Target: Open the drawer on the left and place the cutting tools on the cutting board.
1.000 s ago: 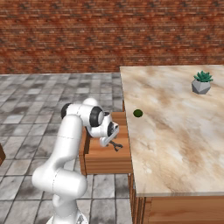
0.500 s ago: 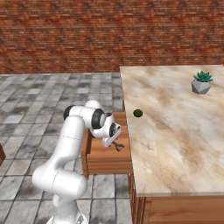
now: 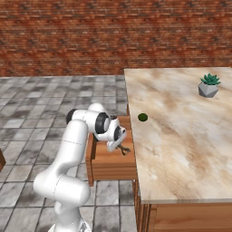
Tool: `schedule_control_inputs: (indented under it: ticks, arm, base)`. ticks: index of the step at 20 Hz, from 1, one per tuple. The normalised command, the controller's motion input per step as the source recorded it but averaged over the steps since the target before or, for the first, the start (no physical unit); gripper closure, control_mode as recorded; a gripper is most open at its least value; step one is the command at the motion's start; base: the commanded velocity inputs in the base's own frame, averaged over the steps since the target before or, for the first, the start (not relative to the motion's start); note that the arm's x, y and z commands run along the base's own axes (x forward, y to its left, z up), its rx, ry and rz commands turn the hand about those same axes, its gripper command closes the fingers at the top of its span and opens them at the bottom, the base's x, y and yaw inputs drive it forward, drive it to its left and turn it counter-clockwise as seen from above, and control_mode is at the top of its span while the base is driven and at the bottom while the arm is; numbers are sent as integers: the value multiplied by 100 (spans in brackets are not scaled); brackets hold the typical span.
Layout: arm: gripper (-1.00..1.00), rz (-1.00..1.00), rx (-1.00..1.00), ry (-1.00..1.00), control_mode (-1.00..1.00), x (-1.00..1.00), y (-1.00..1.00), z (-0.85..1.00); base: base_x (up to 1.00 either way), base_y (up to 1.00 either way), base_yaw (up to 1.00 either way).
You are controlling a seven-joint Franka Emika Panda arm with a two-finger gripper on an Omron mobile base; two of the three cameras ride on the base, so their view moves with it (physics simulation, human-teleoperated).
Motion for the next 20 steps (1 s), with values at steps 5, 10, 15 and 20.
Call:
schedule_control_inputs:
  ticks: [5, 10, 15, 20]
  arm:
    - [100, 0, 15, -20, -100, -3, 0, 70]
    - [100, 0, 14, -16, -100, 0, 0, 100]
    - [100, 0, 3, -14, -100, -36, -13, 100]
    - [100, -4, 0, -10, -100, -88, -5, 100]
  base:
    - [0, 0, 0]
    - [0, 0, 0]
    - [0, 0, 0]
    - [0, 0, 0]
